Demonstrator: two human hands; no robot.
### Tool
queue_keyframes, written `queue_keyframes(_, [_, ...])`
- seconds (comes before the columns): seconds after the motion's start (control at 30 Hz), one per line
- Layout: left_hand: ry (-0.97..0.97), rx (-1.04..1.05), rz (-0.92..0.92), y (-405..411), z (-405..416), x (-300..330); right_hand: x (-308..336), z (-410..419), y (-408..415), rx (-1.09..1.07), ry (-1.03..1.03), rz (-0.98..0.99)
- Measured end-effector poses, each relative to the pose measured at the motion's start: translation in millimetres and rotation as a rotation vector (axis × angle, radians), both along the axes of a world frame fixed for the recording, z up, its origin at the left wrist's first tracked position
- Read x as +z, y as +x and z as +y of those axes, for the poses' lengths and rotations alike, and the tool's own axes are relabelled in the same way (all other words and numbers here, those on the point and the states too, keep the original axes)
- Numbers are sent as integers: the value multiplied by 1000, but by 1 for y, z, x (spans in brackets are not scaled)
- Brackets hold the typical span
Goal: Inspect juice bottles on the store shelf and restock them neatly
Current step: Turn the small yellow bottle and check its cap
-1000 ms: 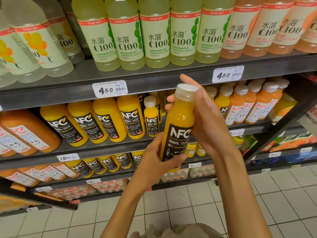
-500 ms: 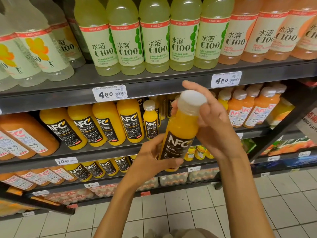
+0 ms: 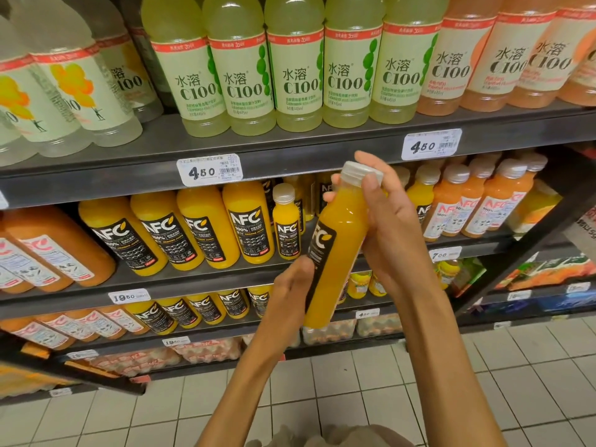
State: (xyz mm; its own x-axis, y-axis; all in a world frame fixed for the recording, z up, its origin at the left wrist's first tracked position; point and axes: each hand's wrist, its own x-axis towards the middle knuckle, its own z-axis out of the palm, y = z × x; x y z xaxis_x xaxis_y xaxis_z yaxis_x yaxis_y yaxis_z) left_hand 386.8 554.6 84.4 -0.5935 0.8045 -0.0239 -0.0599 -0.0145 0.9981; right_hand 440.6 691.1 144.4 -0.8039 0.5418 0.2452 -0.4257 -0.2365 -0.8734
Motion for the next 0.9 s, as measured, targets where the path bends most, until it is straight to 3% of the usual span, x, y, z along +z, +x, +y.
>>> queue_keyframes(0.1, [49,-61,-290,2,-2,-4,3,3,-2,83,-4,-57])
queue_keyframes(0.17, [68,-147,-375,4,-2,-8,1,1,-4,116,-38,-73])
queue_keyframes(0.3, [-82,6,-165,4,6,-11,-4,-4,0,35,2,-66])
queue_keyframes(0.47, [-7,86,21,8,15,-10,-1,-11,0,-71,128,-101])
queue_keyframes(0.57, [32,127,-66,4,16,-13,1,-10,1,-20,161,-100])
queue_keyframes(0.77, [42,-191,-387,6,9,-18,0,-8,-2,78,110,-23])
queue_keyframes(0.9, [-81,14,-205,7,11,-22,-3,-10,-3,-48,214,-61])
